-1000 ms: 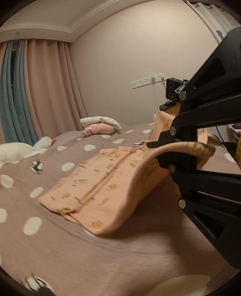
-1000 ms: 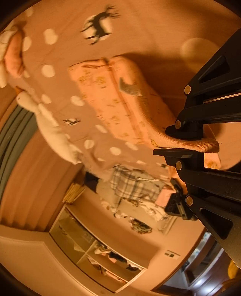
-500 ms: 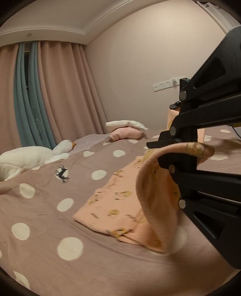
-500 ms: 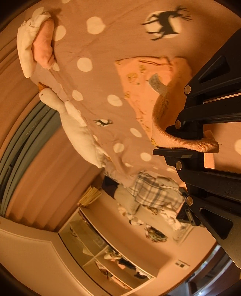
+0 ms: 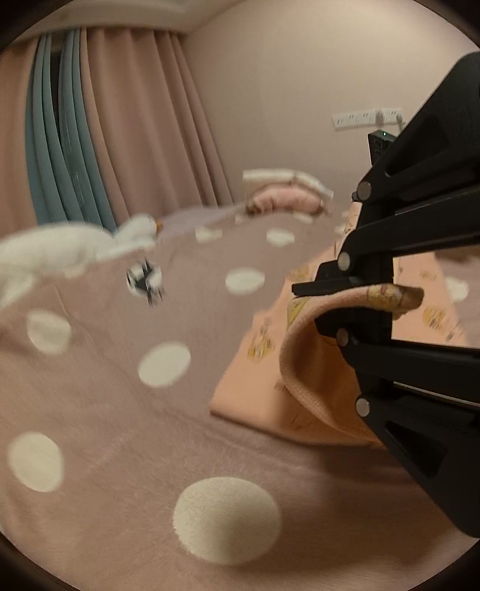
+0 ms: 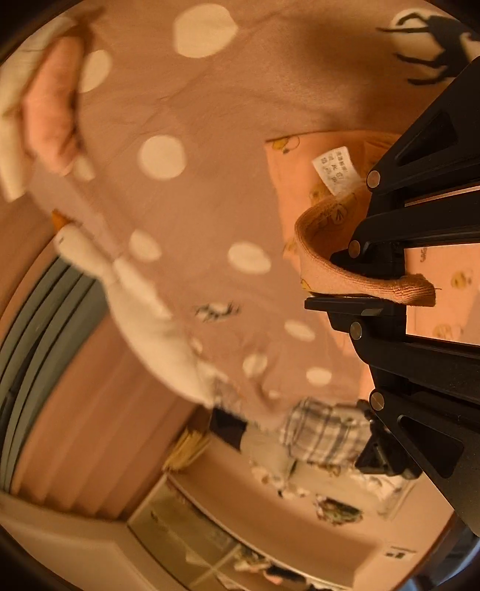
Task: Fold small clothes
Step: 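Lay the hem over the collar end and open both grippers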
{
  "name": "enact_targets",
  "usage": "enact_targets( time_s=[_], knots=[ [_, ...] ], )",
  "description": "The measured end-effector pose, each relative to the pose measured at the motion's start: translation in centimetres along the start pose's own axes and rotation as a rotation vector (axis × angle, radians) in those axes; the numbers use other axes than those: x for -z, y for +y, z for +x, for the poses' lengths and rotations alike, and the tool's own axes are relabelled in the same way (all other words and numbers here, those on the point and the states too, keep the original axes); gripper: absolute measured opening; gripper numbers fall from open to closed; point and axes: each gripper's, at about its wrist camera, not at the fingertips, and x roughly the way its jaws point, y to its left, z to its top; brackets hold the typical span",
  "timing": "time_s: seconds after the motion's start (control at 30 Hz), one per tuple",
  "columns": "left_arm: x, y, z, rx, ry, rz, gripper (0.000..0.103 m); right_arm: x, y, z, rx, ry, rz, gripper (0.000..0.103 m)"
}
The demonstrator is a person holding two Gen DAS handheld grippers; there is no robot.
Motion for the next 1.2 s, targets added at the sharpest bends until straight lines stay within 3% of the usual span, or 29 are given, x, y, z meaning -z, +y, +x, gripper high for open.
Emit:
enact_targets(
  time_s=[0.2,0.33,0.43,0.5,0.53,0.57,0.7,0.8,0.87,1.03,1.1,1.2],
  knots=[
    [-1.4,3.6,3.3,-0.151,0.044,-0.048,0.006,0.7,-4.4,3.3,0.154,0.092,0.084,0.009],
    [-2.4,5.1,3.3,-0.154,0.048,-0.086,0.013,0.5,-7.3,2.9,0.140,0.097,0.223,0.010],
    [-3.2,4.9,2.0,-0.191,0.033,-0.053,0.020,-0.1,-8.8,1.6,0.116,0.070,0.305,0.019],
    [-3.6,4.5,0.5,-0.247,0.009,-0.016,0.034,-0.4,-9.2,-0.1,0.117,0.034,0.330,0.032],
    [-3.7,4.3,-0.3,-0.283,-0.009,0.007,0.051,-0.4,-9.0,-0.9,0.122,0.023,0.312,0.034],
    [-3.5,3.9,-1.4,-0.308,-0.028,0.037,0.056,-0.5,-8.7,-1.3,0.121,0.021,0.289,0.034],
    [-2.1,1.6,-2.9,-0.311,-0.003,0.185,0.055,0.0,-5.0,-2.7,0.130,0.043,0.078,0.034],
    [0.7,-1.1,-2.2,-0.311,0.072,0.349,0.054,1.2,-1.6,-2.2,0.144,0.105,-0.105,0.034],
    [2.6,-2.2,-0.9,-0.301,0.135,0.419,0.044,2.5,0.4,-1.0,0.160,0.174,-0.217,0.030],
    [4.9,-2.0,3.7,-0.384,0.244,0.500,0.037,5.1,1.6,3.5,0.242,0.340,-0.337,0.025],
    [4.7,-1.9,5.5,-0.413,0.248,0.521,0.037,5.8,1.2,5.3,0.288,0.389,-0.344,0.024],
    [3.3,-2.4,7.0,-0.425,0.216,0.541,0.037,5.3,1.7,6.7,0.317,0.377,-0.406,0.023]
  ],
)
